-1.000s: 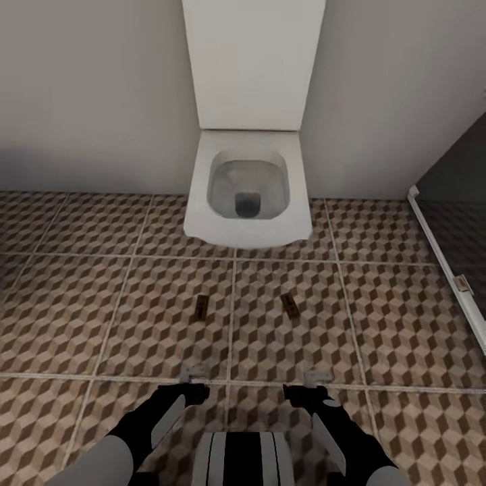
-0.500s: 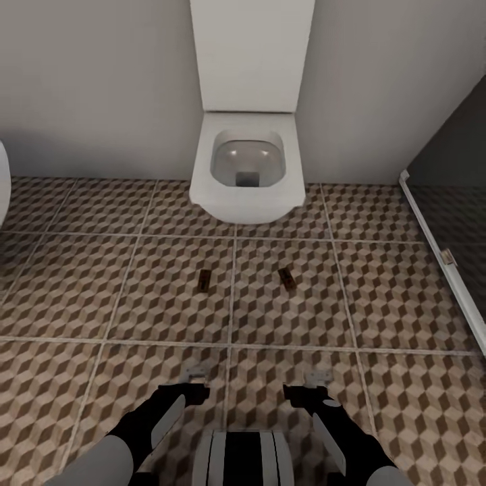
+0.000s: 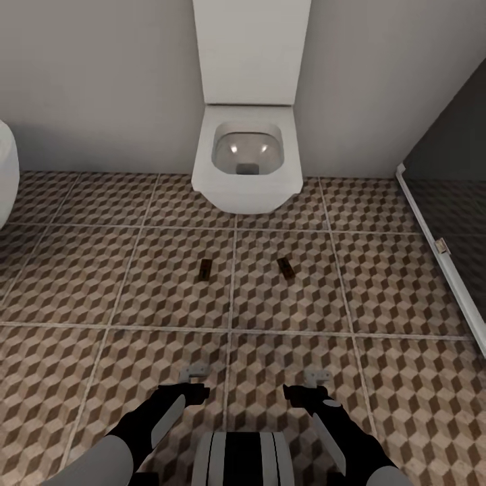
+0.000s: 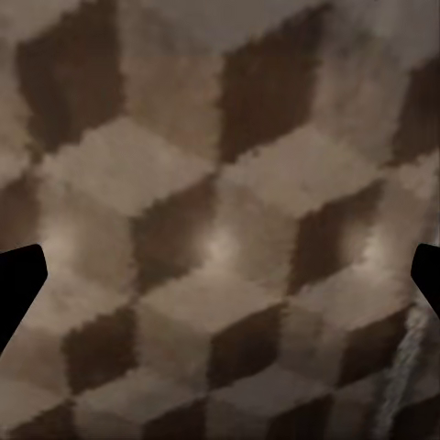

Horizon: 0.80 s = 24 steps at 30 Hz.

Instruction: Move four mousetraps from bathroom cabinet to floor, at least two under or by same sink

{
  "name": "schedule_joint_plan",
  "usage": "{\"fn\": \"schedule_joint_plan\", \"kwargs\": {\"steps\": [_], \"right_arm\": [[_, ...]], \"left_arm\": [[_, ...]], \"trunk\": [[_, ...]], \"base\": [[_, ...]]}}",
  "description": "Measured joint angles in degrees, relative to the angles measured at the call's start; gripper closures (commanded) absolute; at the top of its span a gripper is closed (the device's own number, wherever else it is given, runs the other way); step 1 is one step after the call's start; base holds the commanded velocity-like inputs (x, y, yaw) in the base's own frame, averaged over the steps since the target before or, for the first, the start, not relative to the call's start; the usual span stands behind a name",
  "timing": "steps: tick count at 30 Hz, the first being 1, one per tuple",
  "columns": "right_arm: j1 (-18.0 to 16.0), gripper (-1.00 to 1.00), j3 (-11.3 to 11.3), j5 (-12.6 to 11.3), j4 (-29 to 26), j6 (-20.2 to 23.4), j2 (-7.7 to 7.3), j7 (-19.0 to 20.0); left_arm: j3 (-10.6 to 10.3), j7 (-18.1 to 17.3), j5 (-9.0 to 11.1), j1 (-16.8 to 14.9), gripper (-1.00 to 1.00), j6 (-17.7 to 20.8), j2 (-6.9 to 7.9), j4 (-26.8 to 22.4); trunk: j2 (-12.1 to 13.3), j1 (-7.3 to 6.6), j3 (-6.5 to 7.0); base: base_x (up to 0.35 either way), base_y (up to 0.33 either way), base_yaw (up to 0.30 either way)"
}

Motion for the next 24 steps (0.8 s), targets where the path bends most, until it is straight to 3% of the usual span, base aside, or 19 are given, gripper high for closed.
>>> {"fn": "schedule_joint_plan", "kwargs": {"steps": [24], "right_arm": [[0.0, -1.00, 0.0, 0.0, 0.0, 0.0, 0.00, 0.0]], "left_arm": [[0.0, 0.0, 0.0, 0.0, -1.00, 0.0, 0.00, -0.1]], "trunk": [[0.0, 0.00, 0.00]], "base": [[-0.002, 0.000, 0.000]]}}
